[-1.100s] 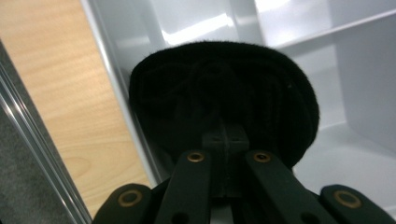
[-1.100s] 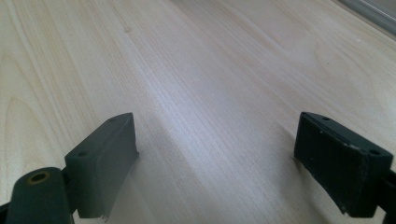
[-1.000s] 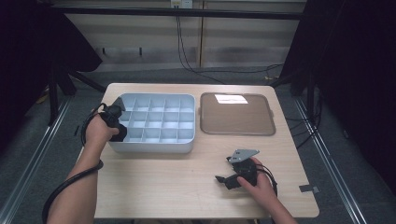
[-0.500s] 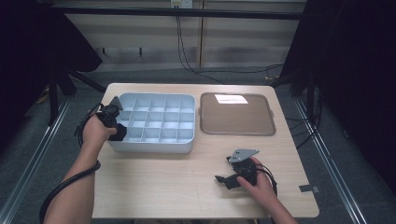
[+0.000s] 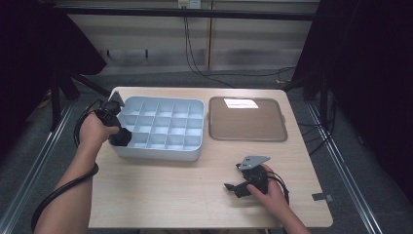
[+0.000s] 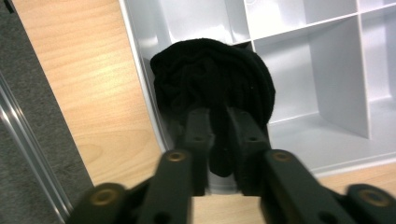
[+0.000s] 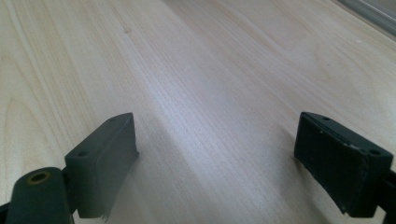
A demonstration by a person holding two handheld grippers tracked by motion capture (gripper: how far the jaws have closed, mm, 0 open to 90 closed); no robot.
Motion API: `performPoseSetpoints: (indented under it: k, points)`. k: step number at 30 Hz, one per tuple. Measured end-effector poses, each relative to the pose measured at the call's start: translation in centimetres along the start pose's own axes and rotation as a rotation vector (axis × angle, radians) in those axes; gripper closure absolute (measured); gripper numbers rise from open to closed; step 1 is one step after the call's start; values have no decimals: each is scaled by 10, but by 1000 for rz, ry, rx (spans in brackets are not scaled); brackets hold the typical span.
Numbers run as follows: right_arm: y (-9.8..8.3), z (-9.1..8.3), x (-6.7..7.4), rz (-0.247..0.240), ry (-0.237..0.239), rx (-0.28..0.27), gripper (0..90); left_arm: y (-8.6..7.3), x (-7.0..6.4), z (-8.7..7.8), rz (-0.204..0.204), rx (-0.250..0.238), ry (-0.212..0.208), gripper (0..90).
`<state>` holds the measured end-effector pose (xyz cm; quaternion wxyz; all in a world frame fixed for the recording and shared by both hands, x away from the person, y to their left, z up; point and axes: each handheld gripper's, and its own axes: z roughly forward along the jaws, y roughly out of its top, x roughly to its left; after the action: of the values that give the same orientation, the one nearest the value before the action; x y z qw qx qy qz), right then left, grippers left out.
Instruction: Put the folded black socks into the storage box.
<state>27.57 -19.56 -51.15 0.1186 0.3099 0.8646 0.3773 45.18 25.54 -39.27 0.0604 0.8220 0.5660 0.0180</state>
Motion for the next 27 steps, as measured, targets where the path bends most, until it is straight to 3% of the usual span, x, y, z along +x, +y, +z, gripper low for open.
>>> performPoseSetpoints:
  k: [8, 15, 27]
  points:
    - [0, 0, 0, 0, 0, 0, 125, -4, -3, -7, 13, -38, 2, 480]
    - [0, 0, 0, 0, 0, 0, 126, -6, -7, -14, 48, -60, 7, 345]
    - [0, 0, 0, 0, 0, 0, 125, -10, -16, -23, 76, -83, -10, 285]
